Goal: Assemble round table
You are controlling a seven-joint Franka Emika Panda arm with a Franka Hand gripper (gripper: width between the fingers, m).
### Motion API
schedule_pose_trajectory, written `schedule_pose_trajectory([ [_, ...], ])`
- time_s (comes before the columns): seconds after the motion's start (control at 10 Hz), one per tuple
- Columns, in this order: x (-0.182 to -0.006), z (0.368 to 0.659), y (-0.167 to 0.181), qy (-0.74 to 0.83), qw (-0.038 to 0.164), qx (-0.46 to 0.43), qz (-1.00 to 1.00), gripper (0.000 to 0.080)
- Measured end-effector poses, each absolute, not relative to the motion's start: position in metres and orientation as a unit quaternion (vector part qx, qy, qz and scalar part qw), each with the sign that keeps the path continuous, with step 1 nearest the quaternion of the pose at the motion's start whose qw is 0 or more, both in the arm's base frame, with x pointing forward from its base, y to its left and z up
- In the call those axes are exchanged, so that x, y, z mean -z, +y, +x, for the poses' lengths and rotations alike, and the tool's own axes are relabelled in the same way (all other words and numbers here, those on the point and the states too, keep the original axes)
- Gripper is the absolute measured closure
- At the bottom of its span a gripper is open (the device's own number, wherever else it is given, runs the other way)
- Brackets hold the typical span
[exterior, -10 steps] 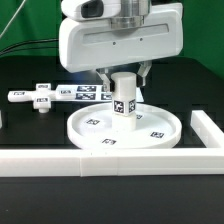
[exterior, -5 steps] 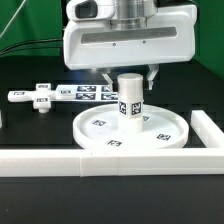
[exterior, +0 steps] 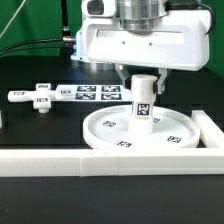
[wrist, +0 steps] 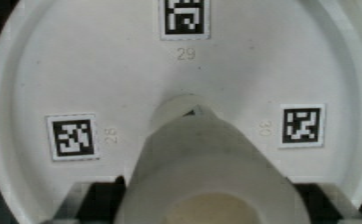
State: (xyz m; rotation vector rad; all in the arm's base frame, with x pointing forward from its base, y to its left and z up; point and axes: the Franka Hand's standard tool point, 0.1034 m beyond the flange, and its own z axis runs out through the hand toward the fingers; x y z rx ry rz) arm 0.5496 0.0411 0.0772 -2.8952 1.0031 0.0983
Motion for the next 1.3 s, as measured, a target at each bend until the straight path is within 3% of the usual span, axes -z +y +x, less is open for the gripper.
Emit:
schedule_pose_trajectory([
  [0.4, -0.0773, 0.5496, 0.0424, 0.428, 0.041, -0.039, -0.902, 0.039],
  [0.9, -0.0751, 0.552, 0.0373, 0.641, 0.088, -0.066, -0.759, 0.039],
  [1.3, -0.0754, 0.552, 0.0369, 0.737, 0.086, -0.084, -0.665, 0.039],
])
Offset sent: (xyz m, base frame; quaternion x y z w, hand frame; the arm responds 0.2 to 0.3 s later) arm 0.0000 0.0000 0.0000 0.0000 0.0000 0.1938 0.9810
